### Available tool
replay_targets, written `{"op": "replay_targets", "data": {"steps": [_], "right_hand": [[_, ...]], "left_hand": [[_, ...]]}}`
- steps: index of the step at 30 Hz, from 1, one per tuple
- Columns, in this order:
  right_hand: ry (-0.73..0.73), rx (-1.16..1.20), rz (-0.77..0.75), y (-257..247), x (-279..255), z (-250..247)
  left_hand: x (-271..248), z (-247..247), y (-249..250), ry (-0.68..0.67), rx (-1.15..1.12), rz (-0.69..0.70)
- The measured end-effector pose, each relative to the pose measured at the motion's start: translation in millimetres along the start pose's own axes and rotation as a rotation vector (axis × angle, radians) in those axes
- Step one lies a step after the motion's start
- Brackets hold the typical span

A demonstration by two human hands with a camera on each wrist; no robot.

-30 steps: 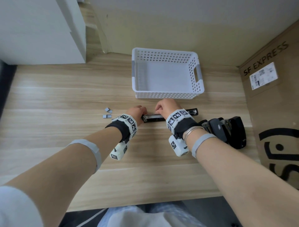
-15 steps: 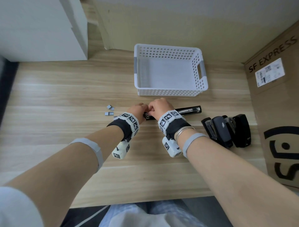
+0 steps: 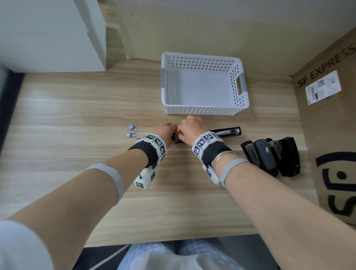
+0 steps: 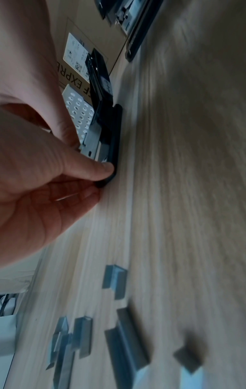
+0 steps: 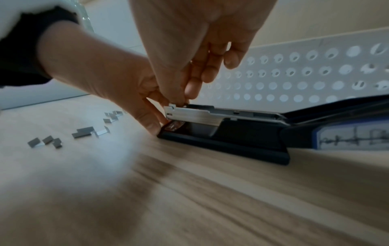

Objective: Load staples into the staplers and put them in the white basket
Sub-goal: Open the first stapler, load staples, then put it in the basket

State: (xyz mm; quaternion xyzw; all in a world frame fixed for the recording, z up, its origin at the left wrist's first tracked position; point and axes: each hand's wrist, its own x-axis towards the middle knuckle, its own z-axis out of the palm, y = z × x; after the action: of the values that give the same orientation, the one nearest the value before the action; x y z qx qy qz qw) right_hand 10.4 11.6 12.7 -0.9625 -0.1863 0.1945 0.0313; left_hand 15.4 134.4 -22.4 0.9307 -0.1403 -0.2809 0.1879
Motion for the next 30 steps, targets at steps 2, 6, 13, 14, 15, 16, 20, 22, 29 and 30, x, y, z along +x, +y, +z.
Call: {"op": "replay_targets", "data": {"steps": [2, 6, 13, 14, 15, 16, 20, 22, 29, 30], "right_hand": [[0.04, 0.032, 0.014, 2, -2, 0], [0.131, 0.154, 0.13, 9, -3, -2], [0.144, 0.233, 0.183, 12, 1, -7], [0.154, 0.241, 0.181, 12, 0, -7], [0.158, 0.248, 0.18, 12, 0, -6], [0.164, 0.255, 0.177, 12, -1, -6], [0.161, 0.326, 0.159, 13, -4, -5], [0.133, 0.377, 0.139, 12, -5, -5], [0.083, 0.496, 0.177, 8, -6, -9], [0.071, 0.511, 0.186, 7, -6, -9]], "left_hand": [[0, 0, 0, -0.009, -0.003, 0.002], [-4, -2, -3, 0.016, -0.1, 0.076], [-6, -16, 0, 0.129, -0.287, 0.077], [-6, -16, 2, 0.134, -0.314, 0.057], [-5, -16, 3, 0.137, -0.339, 0.041], [-5, -15, 3, 0.14, -0.359, 0.029], [-5, -11, 2, 0.152, -0.397, 0.01], [-4, -11, 0, 0.159, -0.388, -0.005], [-3, -12, -2, 0.191, -0.351, -0.036], [-3, -11, -2, 0.2, -0.343, -0.031]]}}
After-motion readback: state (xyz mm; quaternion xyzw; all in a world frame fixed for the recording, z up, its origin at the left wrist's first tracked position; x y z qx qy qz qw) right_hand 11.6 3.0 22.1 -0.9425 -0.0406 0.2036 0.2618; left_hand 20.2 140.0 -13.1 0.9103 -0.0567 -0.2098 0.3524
